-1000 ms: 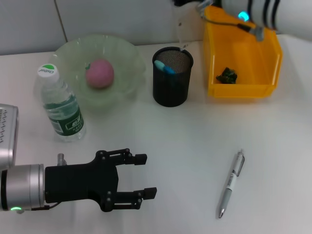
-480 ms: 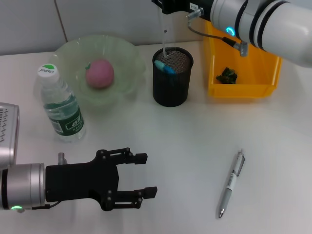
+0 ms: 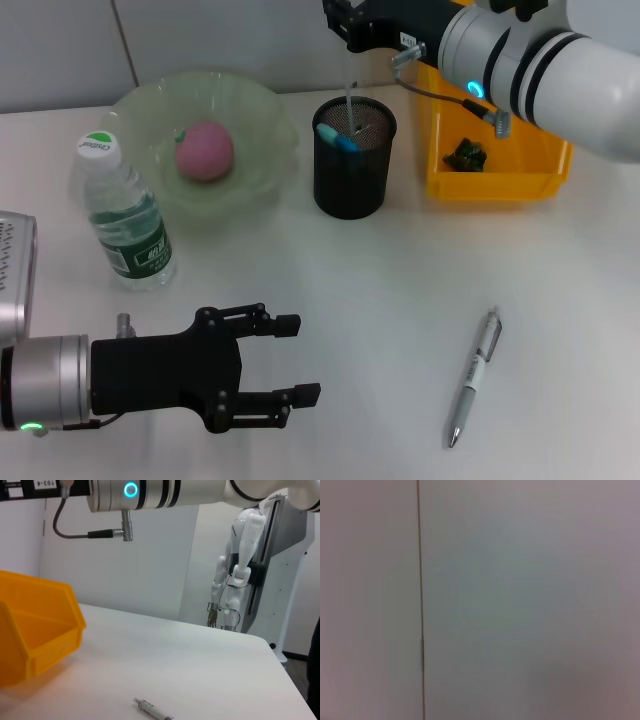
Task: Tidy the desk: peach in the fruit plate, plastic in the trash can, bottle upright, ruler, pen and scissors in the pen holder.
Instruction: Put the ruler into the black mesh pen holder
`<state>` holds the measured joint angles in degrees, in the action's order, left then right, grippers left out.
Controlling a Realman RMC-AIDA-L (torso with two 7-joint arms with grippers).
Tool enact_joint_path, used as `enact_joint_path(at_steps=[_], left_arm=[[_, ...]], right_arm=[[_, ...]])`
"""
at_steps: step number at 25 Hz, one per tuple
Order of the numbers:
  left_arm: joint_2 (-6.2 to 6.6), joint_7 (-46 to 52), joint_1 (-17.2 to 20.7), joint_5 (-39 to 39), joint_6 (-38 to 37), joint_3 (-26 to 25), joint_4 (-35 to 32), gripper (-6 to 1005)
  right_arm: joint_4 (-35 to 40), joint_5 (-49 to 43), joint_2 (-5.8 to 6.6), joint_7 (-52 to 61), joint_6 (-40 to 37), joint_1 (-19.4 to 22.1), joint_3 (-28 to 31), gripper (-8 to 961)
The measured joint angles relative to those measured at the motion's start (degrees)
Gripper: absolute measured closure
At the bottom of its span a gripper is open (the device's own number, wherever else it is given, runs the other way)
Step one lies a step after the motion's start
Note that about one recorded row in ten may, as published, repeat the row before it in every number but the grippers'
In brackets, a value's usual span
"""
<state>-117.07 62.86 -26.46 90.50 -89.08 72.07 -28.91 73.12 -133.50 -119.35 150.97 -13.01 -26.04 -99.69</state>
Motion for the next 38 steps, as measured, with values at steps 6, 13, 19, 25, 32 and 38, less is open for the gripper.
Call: enact_joint_path(at_steps=[6, 13, 19, 25, 32, 38], left_arm=[[0.00, 0.0, 0.0, 0.1, 0.0, 0.0, 0.0, 226], [0.02, -0.2, 0.2, 0.1, -0.1, 0.0, 0.0, 226], [0.11, -0.3, 0.4, 0.1, -0.1, 0.0, 0.0, 227], [0.17, -0.4, 0.4, 0.0, -0.1, 0.0, 0.0, 227], [0.26, -0.4, 0.3, 0.0, -0.1, -0.4, 0.0, 227], [0.26, -0.4, 0.1, 0.0, -0.1, -0.5, 0.0, 227]], right_arm=[[-1.6, 0.5, -0.01, 0.1, 1.2, -0.5, -0.8, 555], [-3.8, 1.0, 0.00, 0.1, 2.6, -1.1, -2.1, 533], [-4.3, 1.0, 0.02, 0.1, 2.7, -1.3, -2.2, 514], [-4.8, 0.7, 0.00, -0.2, 2.7, -1.2, -2.3, 496], [-4.6, 0.6, 0.00, -0.3, 2.8, -0.9, -2.7, 474], [-0.3, 1.7, 0.02, 0.0, 2.9, 1.1, -3.1, 258]])
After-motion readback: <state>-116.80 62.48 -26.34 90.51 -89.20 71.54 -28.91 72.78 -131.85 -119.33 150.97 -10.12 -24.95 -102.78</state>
